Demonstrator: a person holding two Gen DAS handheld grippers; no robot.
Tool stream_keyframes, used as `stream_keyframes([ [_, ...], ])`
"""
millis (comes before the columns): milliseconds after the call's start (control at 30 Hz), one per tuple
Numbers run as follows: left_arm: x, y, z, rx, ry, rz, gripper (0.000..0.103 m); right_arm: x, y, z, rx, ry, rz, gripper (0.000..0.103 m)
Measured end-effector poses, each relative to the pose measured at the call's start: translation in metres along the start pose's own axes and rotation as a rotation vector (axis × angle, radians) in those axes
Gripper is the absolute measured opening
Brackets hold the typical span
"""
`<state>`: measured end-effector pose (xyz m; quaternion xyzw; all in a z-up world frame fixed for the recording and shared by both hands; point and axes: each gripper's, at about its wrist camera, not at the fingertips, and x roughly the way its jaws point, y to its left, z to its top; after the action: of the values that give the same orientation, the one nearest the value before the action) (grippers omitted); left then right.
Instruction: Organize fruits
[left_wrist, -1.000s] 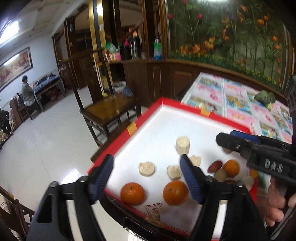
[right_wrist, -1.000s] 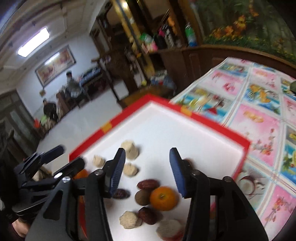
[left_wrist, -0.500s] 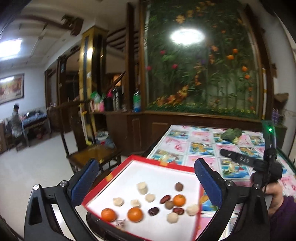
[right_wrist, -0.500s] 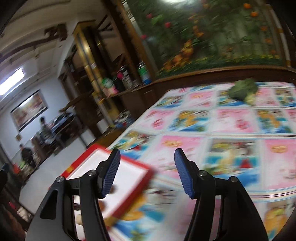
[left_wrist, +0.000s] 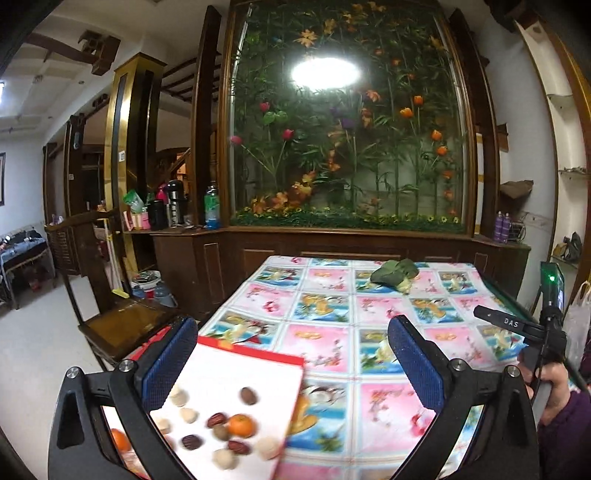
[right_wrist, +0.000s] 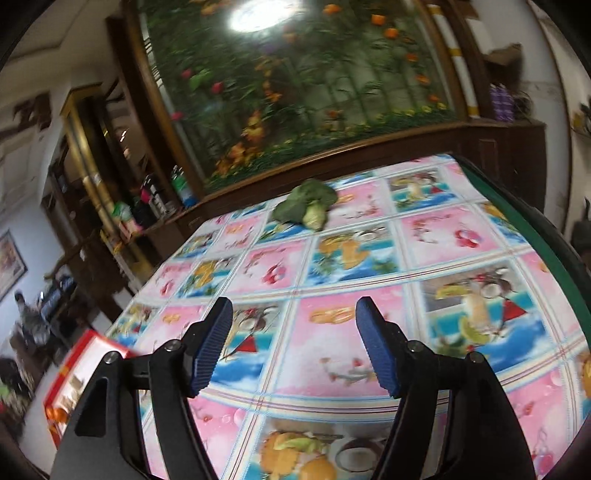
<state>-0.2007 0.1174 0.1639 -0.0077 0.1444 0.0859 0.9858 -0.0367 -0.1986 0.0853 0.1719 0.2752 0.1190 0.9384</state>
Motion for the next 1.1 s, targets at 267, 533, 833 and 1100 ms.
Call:
stream_keyframes([
  [267,0.014,-0.028,-0.007,0.014,0.030,0.069,0.103,-0.023,0.046,-0.010,-0.123,-0.052,0.145,0.073],
  [533,-0.016,0.009,-0.014,-0.040,0.008,0.268,0.103,-0.048,0.137,-0.067,-0.305,-0.063,0.277,0.085],
  [833,-0.057,0.076,-0.026,-0.103,0.023,0.420,0.103,-0.065,0.218,-0.128,-0.306,-0.010,0.303,0.090],
  [1100,-0.091,0.106,-0.043,-0.124,0.086,0.464,0.103,-0.114,0.249,-0.146,-0.288,-0.036,0.275,0.095],
])
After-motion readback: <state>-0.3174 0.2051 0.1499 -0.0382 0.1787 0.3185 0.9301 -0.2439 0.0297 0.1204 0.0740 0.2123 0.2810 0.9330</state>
